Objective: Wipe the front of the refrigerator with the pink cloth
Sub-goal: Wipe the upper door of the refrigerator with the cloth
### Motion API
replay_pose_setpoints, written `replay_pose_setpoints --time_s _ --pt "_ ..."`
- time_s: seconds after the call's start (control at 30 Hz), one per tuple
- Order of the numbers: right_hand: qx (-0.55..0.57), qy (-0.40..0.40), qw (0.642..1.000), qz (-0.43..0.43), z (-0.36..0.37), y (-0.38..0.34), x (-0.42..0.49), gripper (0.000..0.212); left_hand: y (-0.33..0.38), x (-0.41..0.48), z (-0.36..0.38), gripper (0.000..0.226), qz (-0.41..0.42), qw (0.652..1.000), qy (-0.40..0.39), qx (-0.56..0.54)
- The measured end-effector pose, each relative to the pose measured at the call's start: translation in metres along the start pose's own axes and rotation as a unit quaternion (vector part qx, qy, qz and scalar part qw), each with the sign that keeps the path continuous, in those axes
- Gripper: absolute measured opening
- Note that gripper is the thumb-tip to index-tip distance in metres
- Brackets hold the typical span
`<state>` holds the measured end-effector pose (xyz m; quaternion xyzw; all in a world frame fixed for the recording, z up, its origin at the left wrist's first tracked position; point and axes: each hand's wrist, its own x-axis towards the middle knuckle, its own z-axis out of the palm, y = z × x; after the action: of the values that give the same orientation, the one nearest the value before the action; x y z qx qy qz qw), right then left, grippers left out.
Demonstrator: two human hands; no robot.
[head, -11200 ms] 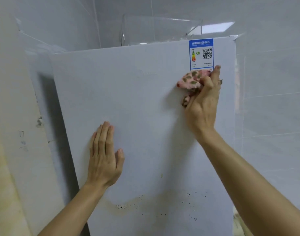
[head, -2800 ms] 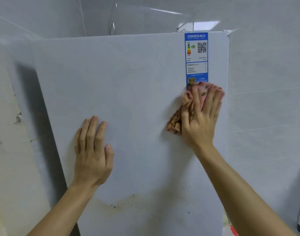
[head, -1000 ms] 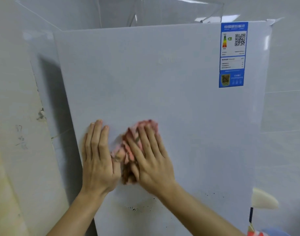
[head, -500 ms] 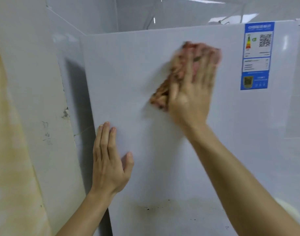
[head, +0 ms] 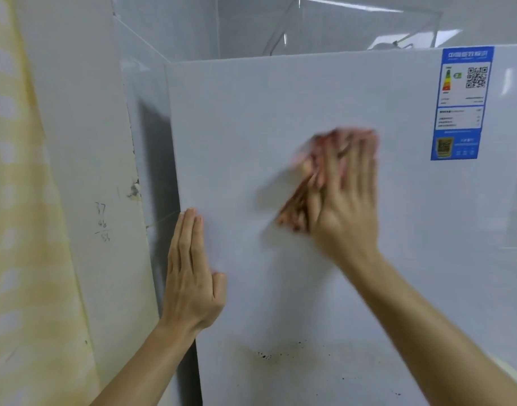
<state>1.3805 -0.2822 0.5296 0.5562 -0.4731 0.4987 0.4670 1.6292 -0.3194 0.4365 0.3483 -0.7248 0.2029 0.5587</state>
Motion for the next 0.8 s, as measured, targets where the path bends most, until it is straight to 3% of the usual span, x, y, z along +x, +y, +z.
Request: replay_pose_setpoints --time_s 0.1,0.17,0.27,0.37,0.47,0.57,0.67,0.8 --pt "-0.006 0.070 0.991 0.114 0.006 0.001 0.059 0.060 -0.003 -0.003 -0.004 0.084 -0.005 1.000 -0.001 0.003" --pt "0.001 0.078 0.992 0.102 0.017 -0.028 0.077 0.060 -0.009 -0.004 -0.006 0.084 -0.014 1.000 0.001 0.004" --pt "0.037 0.060 0.997 -0.016 0.033 -0.083 0.053 0.060 -0.019 -0.005 -0.007 0.083 -0.028 1.000 0.011 -0.007" --pt "0.071 -0.029 0.984 -0.162 0.039 -0.111 -0.016 0.060 -0.029 -0.009 -0.005 0.079 -0.031 0.999 0.015 -0.016" --pt "0.043 -0.122 0.956 -0.262 0.036 -0.096 -0.092 0.058 -0.031 -0.015 -0.002 0.077 -0.025 1.000 0.010 -0.012" --pt "-0.013 -0.160 0.931 -0.329 0.022 -0.066 -0.129 0.069 -0.024 -0.019 0.001 0.083 -0.025 1.000 0.001 -0.001" --pt "0.001 -0.129 0.953 -0.274 0.005 -0.032 -0.102 0.068 -0.019 -0.021 0.003 0.079 -0.028 0.999 0.004 0.024" --pt "-0.004 -0.027 0.998 -0.053 0.000 -0.009 -0.009 0.062 -0.023 -0.021 -0.003 0.083 -0.019 0.998 -0.012 0.066"
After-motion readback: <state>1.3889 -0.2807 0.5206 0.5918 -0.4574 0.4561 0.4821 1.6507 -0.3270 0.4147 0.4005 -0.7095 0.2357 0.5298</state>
